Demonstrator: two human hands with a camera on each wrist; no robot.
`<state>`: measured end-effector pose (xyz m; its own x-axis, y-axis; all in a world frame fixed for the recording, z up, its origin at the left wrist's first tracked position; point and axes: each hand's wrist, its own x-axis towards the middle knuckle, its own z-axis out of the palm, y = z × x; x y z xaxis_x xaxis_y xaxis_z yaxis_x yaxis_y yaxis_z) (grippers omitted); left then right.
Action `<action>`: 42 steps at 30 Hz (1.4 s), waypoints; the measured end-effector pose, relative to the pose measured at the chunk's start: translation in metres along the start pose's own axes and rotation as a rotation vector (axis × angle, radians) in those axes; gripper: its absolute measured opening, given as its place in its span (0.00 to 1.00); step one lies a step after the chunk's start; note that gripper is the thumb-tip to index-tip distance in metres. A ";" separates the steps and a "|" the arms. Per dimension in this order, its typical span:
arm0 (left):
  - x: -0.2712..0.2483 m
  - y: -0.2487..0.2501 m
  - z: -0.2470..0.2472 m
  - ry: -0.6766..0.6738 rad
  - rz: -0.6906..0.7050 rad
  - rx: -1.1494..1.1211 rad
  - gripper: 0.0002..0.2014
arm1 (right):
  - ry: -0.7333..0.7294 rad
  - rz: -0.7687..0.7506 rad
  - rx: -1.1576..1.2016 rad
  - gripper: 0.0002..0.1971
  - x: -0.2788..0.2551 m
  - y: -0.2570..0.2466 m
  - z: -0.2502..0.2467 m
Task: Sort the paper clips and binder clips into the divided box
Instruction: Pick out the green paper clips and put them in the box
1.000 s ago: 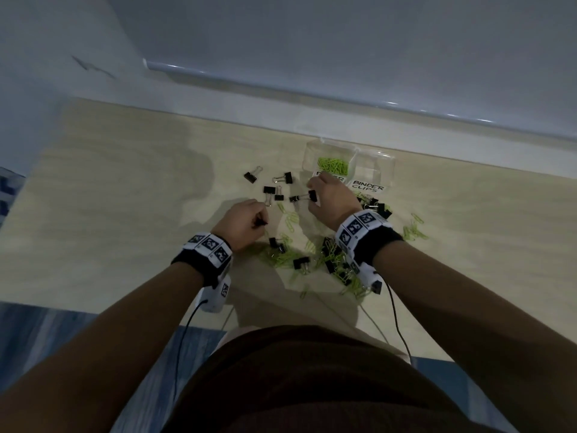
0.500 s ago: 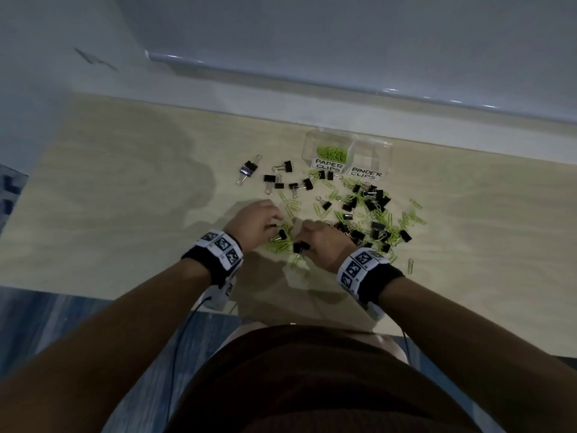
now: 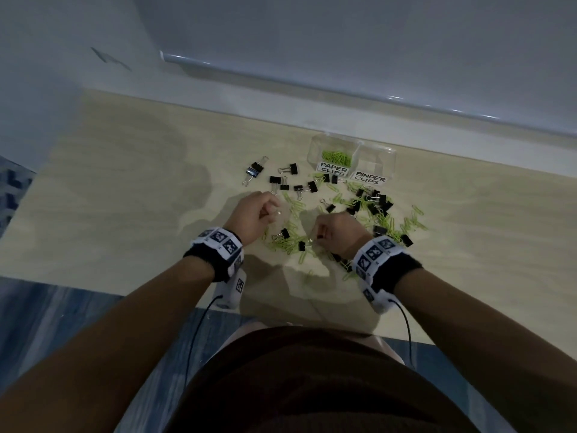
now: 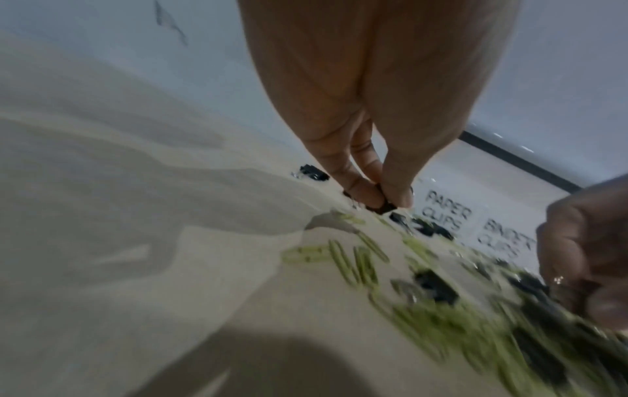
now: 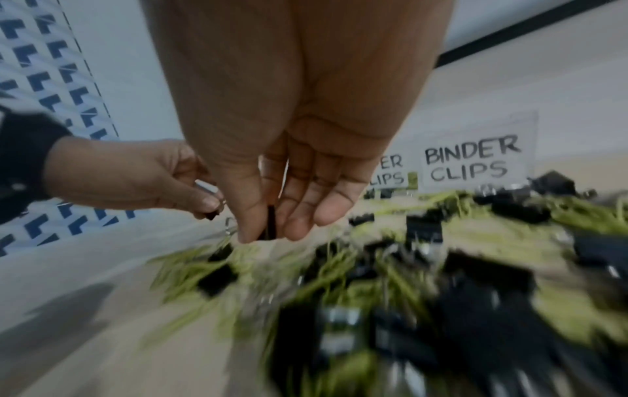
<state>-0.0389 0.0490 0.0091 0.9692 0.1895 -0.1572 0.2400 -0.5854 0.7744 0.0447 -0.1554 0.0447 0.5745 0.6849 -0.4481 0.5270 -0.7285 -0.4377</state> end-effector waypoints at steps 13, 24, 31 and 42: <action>0.001 0.007 0.008 -0.013 0.054 0.293 0.10 | 0.101 0.060 0.142 0.07 0.015 -0.015 0.010; -0.008 0.010 0.028 -0.182 0.048 0.241 0.09 | 0.086 -0.140 -0.001 0.07 0.004 -0.016 0.042; -0.009 0.008 0.028 -0.188 0.004 0.189 0.11 | 0.161 -0.085 0.190 0.06 0.006 -0.011 0.016; -0.006 0.026 0.031 -0.092 -0.025 0.198 0.11 | 0.227 -0.050 -0.003 0.10 0.072 -0.021 -0.037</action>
<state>-0.0365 0.0083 0.0109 0.9616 0.1381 -0.2373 0.2612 -0.7263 0.6358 0.0979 -0.0912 0.0504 0.6734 0.6996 -0.2390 0.5601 -0.6937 -0.4528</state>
